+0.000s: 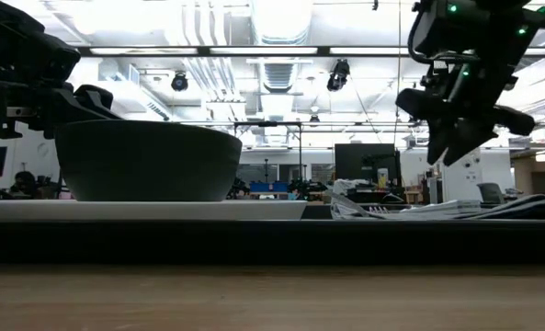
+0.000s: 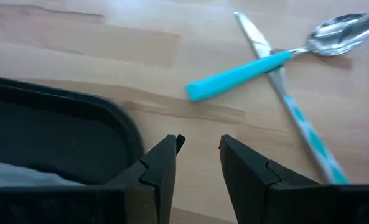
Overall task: Set up tray
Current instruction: Put the blue spoon on the left side of the gray napkin
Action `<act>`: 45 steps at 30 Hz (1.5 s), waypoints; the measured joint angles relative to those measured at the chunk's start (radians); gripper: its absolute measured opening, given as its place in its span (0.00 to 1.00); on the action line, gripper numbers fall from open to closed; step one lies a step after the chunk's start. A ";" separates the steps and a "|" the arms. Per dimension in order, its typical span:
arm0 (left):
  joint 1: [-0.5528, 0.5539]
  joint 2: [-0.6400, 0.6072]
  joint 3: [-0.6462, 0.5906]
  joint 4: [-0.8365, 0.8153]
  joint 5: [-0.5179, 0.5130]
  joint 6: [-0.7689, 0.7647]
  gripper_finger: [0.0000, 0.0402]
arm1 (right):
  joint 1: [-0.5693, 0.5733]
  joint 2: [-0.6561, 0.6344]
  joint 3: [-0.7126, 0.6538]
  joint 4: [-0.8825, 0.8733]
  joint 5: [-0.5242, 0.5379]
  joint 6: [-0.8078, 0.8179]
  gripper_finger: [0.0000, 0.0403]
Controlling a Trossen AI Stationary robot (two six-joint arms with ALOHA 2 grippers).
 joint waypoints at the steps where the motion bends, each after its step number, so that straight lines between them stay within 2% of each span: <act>1: 0.000 0.000 0.000 0.000 0.000 0.000 0.21 | -0.006 0.000 0.000 0.016 -0.007 0.001 0.28; 4: 0.000 0.000 0.000 0.000 0.000 0.000 0.21 | -0.033 0.000 0.000 0.046 -0.030 0.005 0.27; 9: 0.000 0.000 0.000 0.000 0.000 0.000 0.21 | -0.100 0.000 0.000 0.046 -0.173 0.084 0.24; 13: 0.000 0.000 0.000 0.000 0.000 0.000 0.21 | -0.131 0.000 0.000 0.047 -0.184 0.147 0.21; 20: 0.000 0.000 0.000 0.000 0.000 0.000 0.21 | -0.164 0.000 0.014 0.079 -0.268 0.283 0.19; 26: 0.000 0.000 0.000 0.000 0.000 0.000 0.21 | -0.175 0.004 0.031 0.084 -0.274 0.342 0.20; 33: 0.000 0.000 0.000 0.000 0.000 0.000 0.21 | -0.185 0.068 0.066 0.102 -0.336 0.367 0.29; 38: 0.000 0.000 0.000 0.000 0.000 0.000 0.21 | -0.236 0.138 0.073 0.096 -0.403 0.426 0.37; 45: 0.000 0.000 0.000 0.000 0.000 0.000 0.21 | -0.305 0.222 0.096 0.098 -0.399 0.443 0.44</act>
